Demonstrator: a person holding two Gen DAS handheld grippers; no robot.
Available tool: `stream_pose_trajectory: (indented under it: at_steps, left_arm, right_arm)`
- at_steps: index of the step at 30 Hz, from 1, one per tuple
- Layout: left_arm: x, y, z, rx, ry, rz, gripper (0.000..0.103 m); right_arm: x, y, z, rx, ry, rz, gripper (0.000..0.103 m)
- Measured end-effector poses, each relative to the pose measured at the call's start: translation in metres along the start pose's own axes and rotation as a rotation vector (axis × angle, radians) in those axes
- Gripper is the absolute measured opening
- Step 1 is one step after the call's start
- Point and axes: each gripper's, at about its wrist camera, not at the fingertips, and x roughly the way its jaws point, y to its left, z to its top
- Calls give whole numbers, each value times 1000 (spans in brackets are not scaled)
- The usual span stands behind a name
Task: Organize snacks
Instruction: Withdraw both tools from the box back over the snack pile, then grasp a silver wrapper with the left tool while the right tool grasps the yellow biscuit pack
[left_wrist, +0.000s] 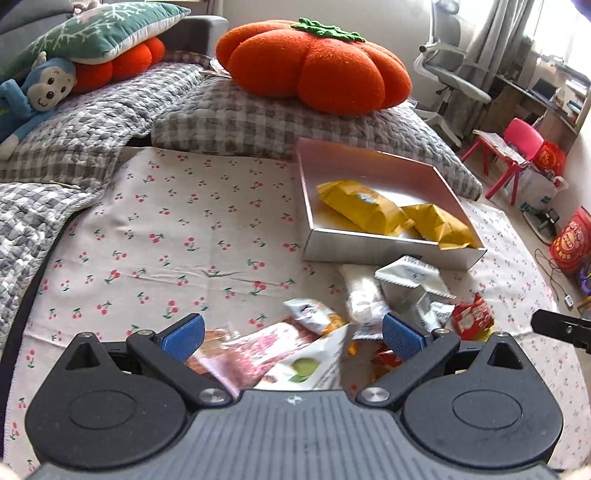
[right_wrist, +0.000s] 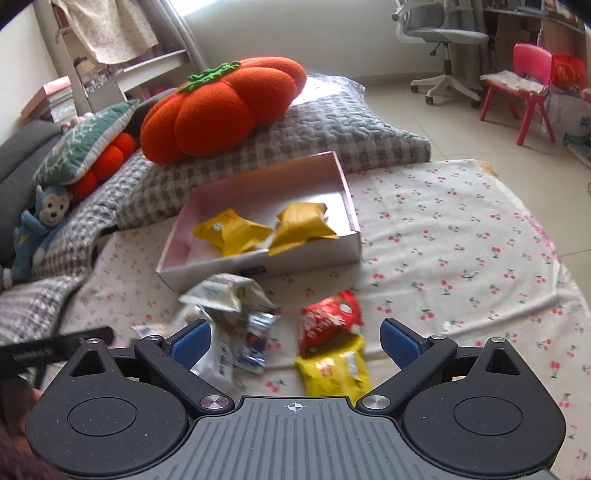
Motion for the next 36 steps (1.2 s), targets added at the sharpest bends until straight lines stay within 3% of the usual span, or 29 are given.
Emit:
stream_pose_trajectory:
  at_steps: [12,18,25,36]
  left_arm:
    - [-4,21,-23,44,-33,-76,103]
    - [-12,14,-38,226,-109,-162,102]
    - [-13,-3,-52,415,-133,-196,102]
    - [-3,-26,-75,679,-154,-100,98]
  right_arm:
    - [1,-13,-30,-98,18,-60,99]
    - [1,-19,-45,-141,-36,-60,99]
    - [7,-24,-53,-155,-30,-51,99]
    - [26,-11,-67,-241,24,-48,99]
